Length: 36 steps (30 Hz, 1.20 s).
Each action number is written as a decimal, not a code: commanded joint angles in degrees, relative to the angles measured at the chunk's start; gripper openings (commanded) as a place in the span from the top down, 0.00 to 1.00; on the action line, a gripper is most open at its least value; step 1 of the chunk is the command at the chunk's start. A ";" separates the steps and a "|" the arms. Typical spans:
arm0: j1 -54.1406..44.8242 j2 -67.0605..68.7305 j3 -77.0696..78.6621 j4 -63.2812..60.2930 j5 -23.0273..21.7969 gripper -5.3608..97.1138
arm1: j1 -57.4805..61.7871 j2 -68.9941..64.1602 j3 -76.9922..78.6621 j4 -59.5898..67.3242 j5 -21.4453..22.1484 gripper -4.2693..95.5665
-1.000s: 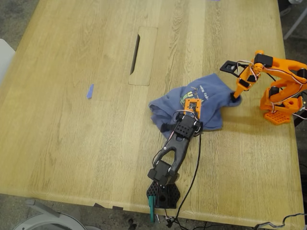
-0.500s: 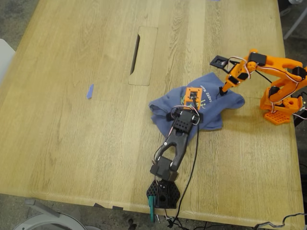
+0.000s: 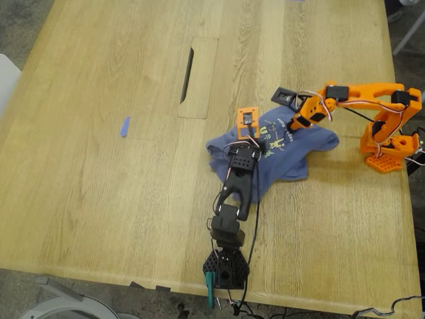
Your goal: Fold a T-shirt
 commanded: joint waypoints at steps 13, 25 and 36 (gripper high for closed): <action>-18.72 -10.72 -5.36 -5.10 1.41 0.93 | 1.93 22.32 30.50 4.66 1.58 0.96; -21.71 -5.45 -9.32 2.81 0.88 0.93 | 8.88 35.77 31.03 18.90 1.23 0.96; -1.49 6.50 -16.44 22.68 1.05 0.93 | 6.68 12.66 -8.70 25.58 -0.70 0.96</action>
